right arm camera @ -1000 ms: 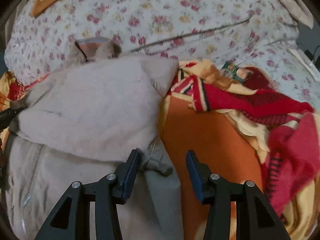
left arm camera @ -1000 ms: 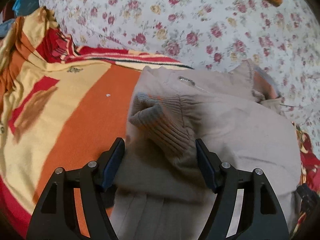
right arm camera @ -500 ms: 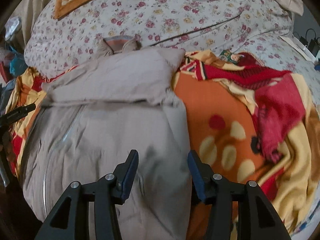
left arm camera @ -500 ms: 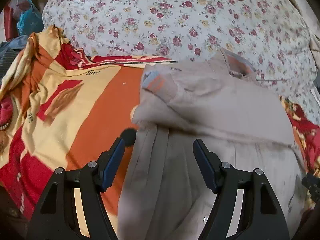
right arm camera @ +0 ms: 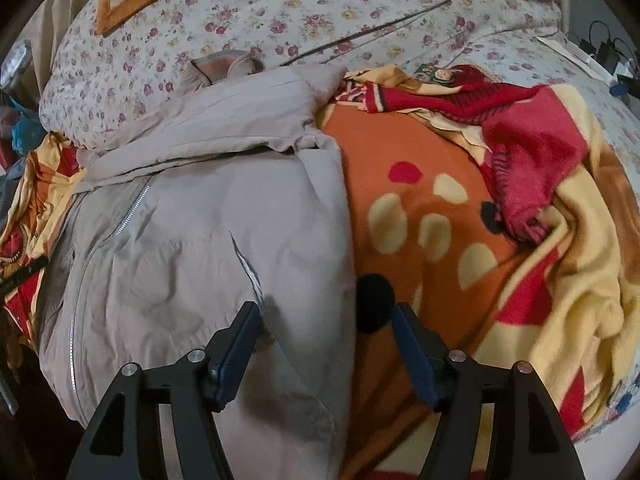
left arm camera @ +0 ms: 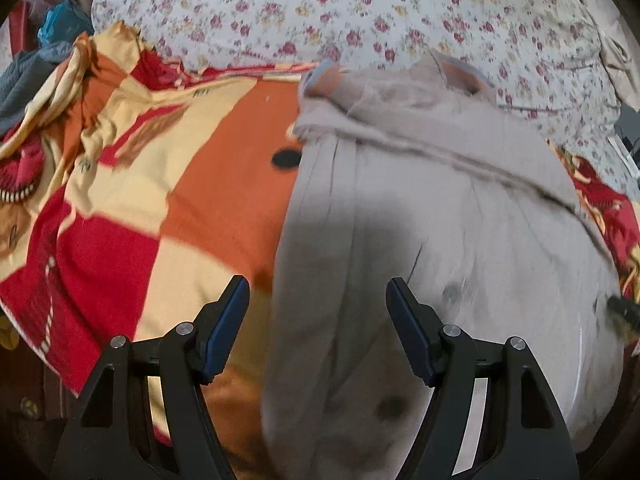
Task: Fold large clothes
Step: 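Open the left gripper and withdraw both grippers from the jacket, then grasp the ribbed jacket hem with both grippers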
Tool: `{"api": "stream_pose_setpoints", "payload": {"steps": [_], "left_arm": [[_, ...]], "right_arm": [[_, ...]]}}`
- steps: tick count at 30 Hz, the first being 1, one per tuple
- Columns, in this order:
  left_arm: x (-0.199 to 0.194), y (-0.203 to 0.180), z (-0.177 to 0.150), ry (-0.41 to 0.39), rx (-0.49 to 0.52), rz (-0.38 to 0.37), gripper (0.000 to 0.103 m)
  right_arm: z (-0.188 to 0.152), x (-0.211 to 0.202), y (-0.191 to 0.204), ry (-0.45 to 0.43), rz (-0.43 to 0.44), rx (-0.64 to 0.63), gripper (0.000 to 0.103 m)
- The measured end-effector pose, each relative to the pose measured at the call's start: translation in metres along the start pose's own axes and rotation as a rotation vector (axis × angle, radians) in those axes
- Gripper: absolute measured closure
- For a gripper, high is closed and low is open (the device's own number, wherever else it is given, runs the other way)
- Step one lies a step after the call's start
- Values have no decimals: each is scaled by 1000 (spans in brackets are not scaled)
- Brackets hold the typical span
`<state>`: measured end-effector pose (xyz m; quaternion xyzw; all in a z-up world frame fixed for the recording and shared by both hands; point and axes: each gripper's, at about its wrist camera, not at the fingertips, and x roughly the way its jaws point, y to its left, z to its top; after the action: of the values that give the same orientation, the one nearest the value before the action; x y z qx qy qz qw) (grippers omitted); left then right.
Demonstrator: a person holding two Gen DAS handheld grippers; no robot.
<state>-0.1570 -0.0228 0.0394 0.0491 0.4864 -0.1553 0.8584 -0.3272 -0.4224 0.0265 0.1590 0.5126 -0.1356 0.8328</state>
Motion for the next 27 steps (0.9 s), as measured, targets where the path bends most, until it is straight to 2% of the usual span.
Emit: {"api": "stream_pose_setpoints", "payload": {"steps": [4,10,18,27], "left_arm": [[-5,8,-19,28,-8,-26,32],[-13,10,-46,62,7,-51,32],[-30,26,-77,112,-23,-130,32],[-35,26,-118,182,-17,-209,32]], "right_arm": [[-8,-5,-6,7,11,7,37],[-27,-13,-6,35,78,14,37],[-61,-27,3,88,150,-9,37],[-96,-44,17,137,229,-60,30]]}}
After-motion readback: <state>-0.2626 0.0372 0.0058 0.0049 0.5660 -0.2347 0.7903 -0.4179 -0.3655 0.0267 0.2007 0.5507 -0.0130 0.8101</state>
